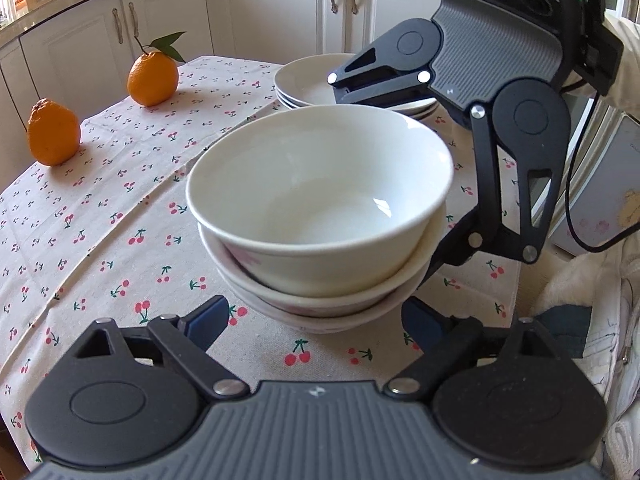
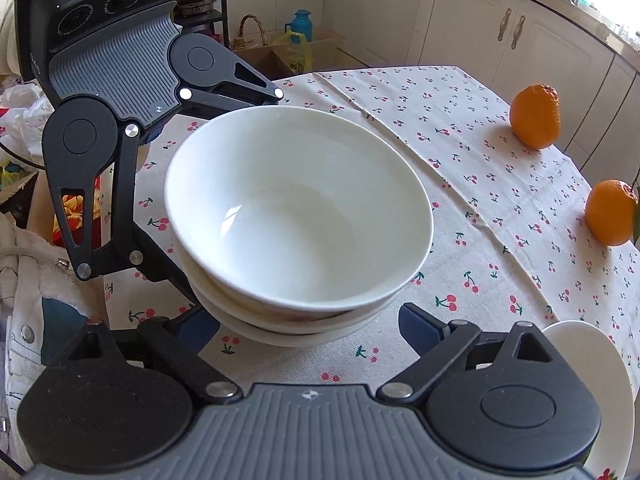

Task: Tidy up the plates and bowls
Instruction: 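Carry the bowl stack with the left gripper over the white plate stack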

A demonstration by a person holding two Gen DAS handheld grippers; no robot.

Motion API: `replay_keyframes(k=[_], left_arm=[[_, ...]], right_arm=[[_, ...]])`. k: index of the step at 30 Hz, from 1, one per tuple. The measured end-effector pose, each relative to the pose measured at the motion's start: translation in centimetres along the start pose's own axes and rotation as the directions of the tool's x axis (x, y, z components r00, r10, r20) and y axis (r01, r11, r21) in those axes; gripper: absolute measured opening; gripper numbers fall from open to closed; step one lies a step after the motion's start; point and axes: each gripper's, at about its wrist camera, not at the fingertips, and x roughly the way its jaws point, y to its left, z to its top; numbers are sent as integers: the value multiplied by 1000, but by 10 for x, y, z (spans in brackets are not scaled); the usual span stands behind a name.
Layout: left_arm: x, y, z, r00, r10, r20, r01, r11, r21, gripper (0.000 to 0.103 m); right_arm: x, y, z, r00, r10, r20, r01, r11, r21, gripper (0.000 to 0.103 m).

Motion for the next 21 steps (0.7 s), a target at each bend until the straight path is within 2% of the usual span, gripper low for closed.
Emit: replay_keyframes(k=[9,21], left_arm=[[-1,7,3,999,-36,6,36,999,22,89],[1,8,6,998,-63,-4,63,996,58,84]], right_arm=[[-7,-3,3,999,50,11,-50,999,-14,90],[-8,-3,5,998,63,-1,-63,998,-23,88]])
